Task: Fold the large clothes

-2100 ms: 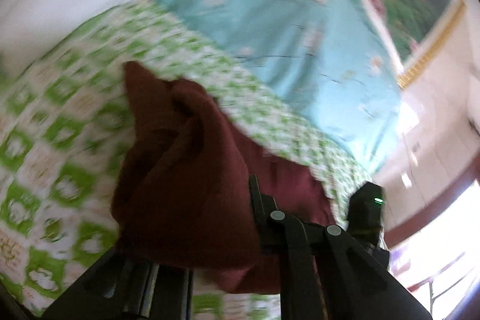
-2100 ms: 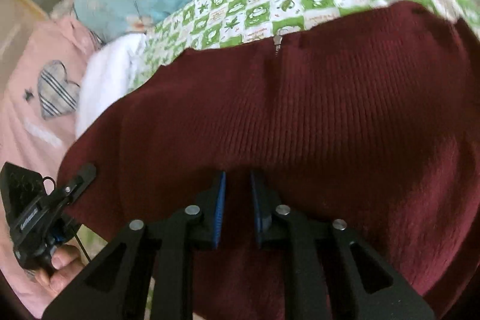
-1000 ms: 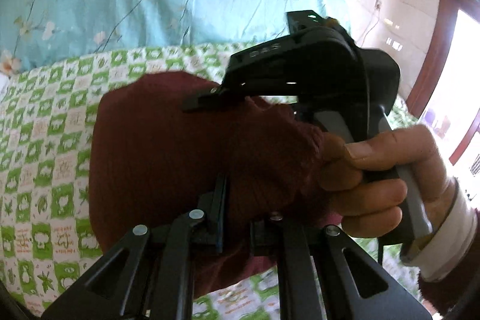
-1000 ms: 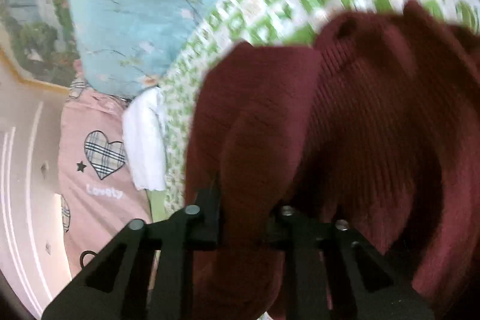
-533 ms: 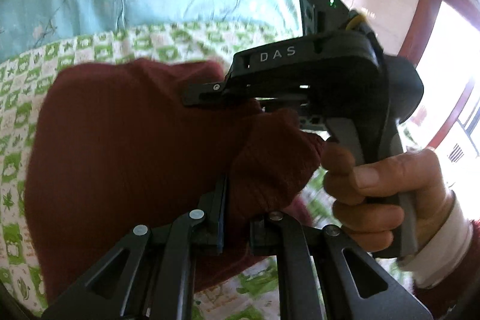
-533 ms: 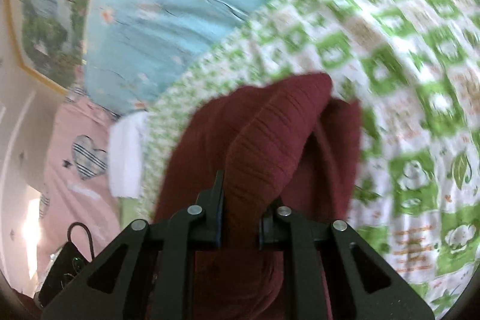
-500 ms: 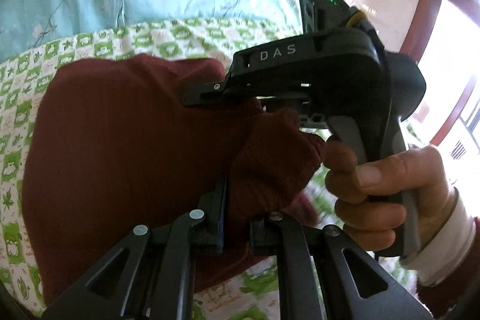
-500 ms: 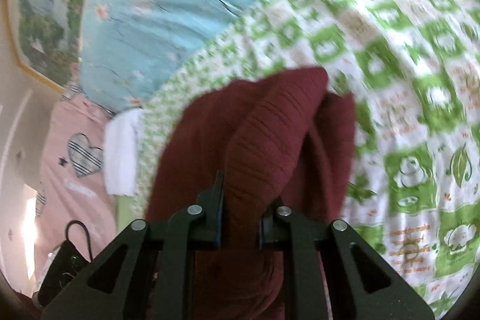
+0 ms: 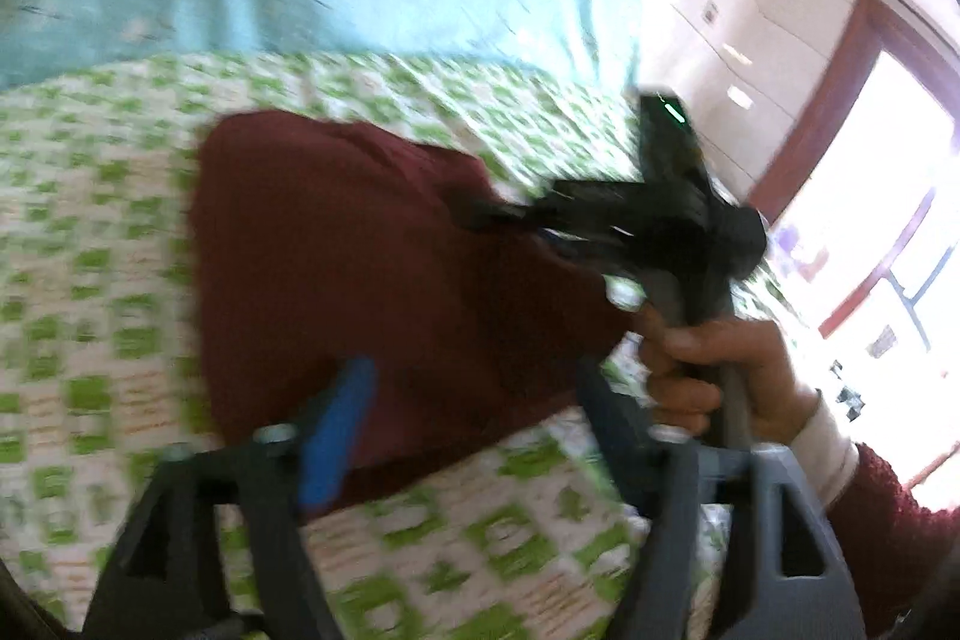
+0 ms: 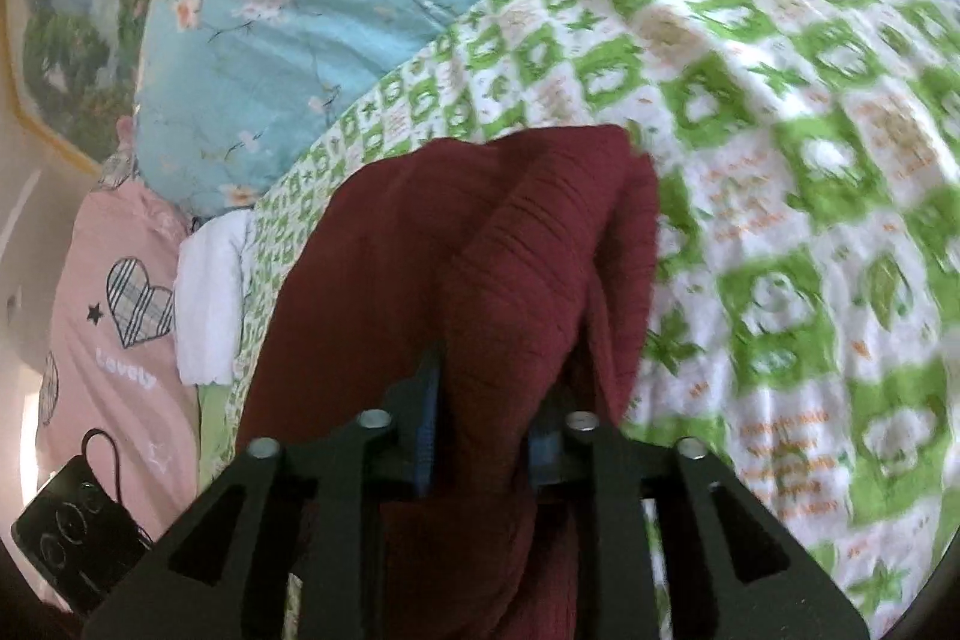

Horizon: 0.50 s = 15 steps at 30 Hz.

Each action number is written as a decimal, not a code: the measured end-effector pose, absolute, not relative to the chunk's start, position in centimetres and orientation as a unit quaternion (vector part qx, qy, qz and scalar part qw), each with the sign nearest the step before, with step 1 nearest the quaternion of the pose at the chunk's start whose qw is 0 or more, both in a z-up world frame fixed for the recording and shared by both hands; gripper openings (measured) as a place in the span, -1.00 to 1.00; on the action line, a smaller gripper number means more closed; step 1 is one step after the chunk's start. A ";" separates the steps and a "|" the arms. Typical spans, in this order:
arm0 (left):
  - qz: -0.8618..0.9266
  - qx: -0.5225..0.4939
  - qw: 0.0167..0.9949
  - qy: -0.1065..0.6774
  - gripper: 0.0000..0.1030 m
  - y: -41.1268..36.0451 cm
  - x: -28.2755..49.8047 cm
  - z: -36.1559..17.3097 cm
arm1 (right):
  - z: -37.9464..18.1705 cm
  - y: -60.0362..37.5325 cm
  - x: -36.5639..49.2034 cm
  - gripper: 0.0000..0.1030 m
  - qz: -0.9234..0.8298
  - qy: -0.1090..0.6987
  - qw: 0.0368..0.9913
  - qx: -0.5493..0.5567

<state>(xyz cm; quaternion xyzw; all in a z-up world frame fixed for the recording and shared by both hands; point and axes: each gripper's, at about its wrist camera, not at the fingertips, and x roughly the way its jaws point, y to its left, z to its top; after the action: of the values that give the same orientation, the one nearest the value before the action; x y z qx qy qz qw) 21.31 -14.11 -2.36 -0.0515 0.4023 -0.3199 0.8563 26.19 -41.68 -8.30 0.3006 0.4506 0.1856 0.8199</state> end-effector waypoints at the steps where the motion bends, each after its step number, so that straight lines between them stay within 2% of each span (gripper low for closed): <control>1: -0.309 -0.056 0.863 0.396 0.70 -13.0 21.5 -1.8 | -8.0 -42.1 25.7 -0.05 0.176 0.446 0.823 0.305; 2: -0.302 -0.062 0.867 0.393 0.80 -12.1 21.8 -1.6 | -7.6 -42.8 25.1 0.03 0.172 0.434 0.827 0.314; 3: -0.295 -0.076 0.868 0.393 0.93 -10.8 22.5 -1.3 | -7.2 -43.4 24.5 0.21 0.168 0.419 0.831 0.326; 4: -0.290 -0.086 0.868 0.394 0.95 -10.0 23.1 -1.4 | -6.8 -43.9 24.0 0.36 0.164 0.407 0.834 0.335; 5: -0.282 -0.095 0.869 0.396 0.95 -9.3 23.7 -1.5 | -6.6 -44.2 23.9 0.42 0.163 0.400 0.835 0.341; 11: -0.281 -0.229 0.809 0.463 0.95 -6.1 30.5 -5.3 | -7.3 -43.4 25.0 0.44 0.180 0.427 0.816 0.346; 15: -0.290 -0.252 0.757 0.529 0.95 -6.8 34.1 -9.1 | -8.5 -43.1 25.6 0.45 0.179 0.445 0.805 0.349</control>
<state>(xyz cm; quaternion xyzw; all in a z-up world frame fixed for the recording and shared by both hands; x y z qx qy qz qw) 34.06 -6.75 -9.09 -0.2520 0.5287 -0.2902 0.7568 25.65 -43.08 -8.47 0.3486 0.4453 0.1786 0.8052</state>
